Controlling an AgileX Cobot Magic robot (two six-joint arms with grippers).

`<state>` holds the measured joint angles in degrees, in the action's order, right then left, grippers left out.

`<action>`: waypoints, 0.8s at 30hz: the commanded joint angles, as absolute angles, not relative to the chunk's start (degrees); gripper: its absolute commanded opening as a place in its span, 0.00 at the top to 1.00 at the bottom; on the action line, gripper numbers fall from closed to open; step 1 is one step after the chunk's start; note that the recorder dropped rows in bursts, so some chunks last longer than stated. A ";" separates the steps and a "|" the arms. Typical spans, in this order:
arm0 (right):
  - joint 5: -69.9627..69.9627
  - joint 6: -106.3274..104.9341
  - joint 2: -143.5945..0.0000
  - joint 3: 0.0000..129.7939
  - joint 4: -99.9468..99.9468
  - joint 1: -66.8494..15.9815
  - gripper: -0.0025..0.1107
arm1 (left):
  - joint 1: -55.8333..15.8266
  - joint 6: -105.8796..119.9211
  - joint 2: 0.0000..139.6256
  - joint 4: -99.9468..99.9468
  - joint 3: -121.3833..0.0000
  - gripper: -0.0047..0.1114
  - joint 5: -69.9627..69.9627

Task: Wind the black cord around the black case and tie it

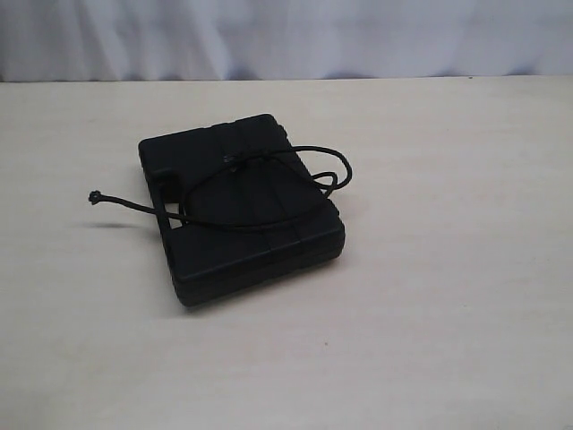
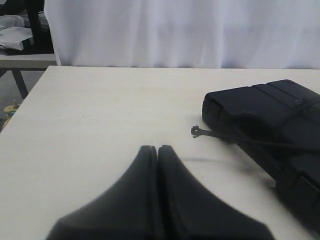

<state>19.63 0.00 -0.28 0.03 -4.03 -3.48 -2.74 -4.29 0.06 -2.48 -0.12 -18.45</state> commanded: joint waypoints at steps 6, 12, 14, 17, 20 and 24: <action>19.83 -0.82 0.00 0.00 -3.52 -3.16 0.94 | -2.59 -0.38 0.00 -2.27 0.00 0.96 -18.37; 19.83 -0.82 0.00 0.00 -3.63 -3.16 0.94 | -2.59 -1.62 0.00 -1.22 0.00 0.96 -18.37; 19.83 -0.82 0.00 0.00 -3.63 -3.16 0.94 | -2.59 -1.75 0.00 -1.22 0.00 0.96 -18.37; 19.83 -0.82 0.00 0.00 -3.63 -3.16 0.94 | -2.59 -1.76 0.00 -1.38 0.00 0.96 -18.37; 19.71 -0.82 0.00 0.00 -3.63 -3.16 0.94 | -2.59 -1.76 0.00 -1.38 0.00 0.96 -18.37; 19.71 -0.82 0.00 0.00 -3.63 -3.16 0.94 | -2.59 -1.64 0.00 -1.34 0.00 0.96 -18.37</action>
<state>19.63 -0.42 -0.28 0.03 -3.81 -3.48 -2.74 -1.22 0.06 -1.59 -0.12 -18.49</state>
